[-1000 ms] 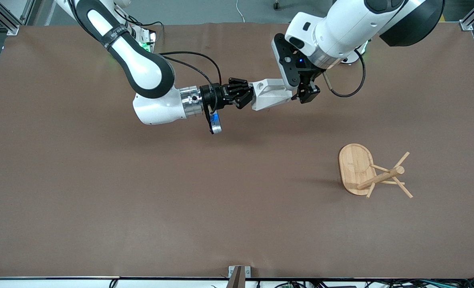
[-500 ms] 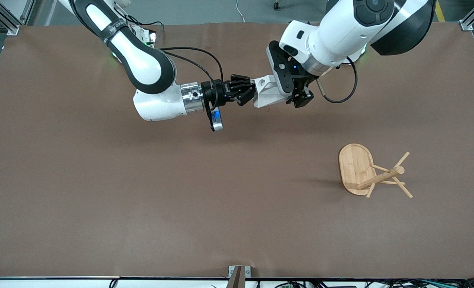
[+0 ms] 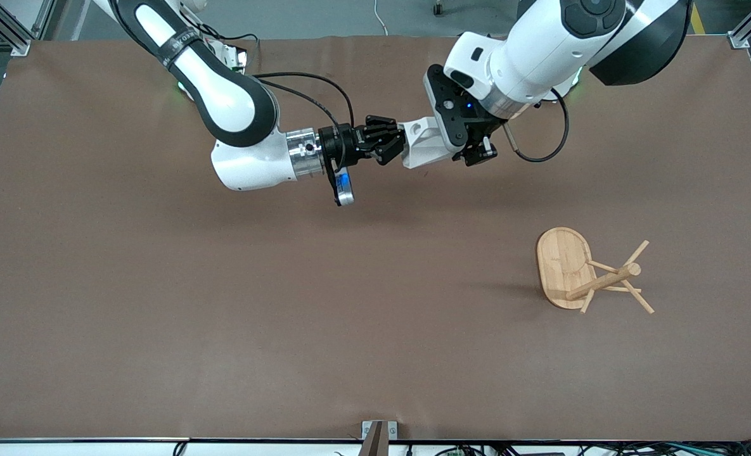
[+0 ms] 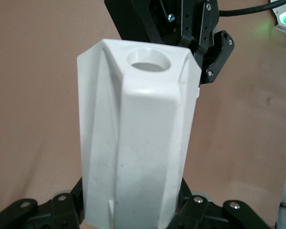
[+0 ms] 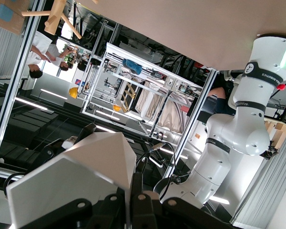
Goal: Hang cup on rack
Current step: 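Open the right gripper while the left gripper pulls the cup away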
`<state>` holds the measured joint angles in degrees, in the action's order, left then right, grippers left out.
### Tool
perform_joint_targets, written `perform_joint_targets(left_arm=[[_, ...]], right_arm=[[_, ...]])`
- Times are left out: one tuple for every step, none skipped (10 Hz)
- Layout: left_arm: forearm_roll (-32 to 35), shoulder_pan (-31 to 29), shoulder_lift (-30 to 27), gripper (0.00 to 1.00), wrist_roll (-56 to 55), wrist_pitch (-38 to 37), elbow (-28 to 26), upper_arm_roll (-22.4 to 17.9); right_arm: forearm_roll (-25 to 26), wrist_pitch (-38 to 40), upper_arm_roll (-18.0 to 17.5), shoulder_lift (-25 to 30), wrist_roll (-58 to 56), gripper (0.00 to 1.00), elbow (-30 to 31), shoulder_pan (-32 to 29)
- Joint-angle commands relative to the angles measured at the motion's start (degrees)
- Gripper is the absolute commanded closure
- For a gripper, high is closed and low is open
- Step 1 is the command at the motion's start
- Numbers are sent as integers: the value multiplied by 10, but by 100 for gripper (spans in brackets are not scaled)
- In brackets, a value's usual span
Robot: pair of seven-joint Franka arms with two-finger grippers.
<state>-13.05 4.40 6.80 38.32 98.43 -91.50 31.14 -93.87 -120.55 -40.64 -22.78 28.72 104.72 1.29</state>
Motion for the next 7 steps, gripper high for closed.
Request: perform_joint_targets(left_arm=[[1,-11,-3,93,-5,29,-21,6],[0,-13,-4,94,-5,29,-23,7],[0,-13,-4,94,-5,27,-23,7],[0,-15,-6,95,-5,26,-24,7],[0,-21,-6,97,-5,26,-24,7],[0,-25,-11,98,-6,23,-26,6],[-2,-31,-16,99,-7,21,-37,3]], right_arm=[[-18,-5,-8,19,-13,100,14,-9],[-18,-4,-8,19,-12,95,14,-9],[-17,0,-8,19,-2,41,16,-14],[-15,-1,-8,20,6,0,17,-17],[-4,1,-6,20,7,0,21,-30],[18,1,-5,20,6,0,25,-52],[77,2,-1,21,12,0,25,-72]])
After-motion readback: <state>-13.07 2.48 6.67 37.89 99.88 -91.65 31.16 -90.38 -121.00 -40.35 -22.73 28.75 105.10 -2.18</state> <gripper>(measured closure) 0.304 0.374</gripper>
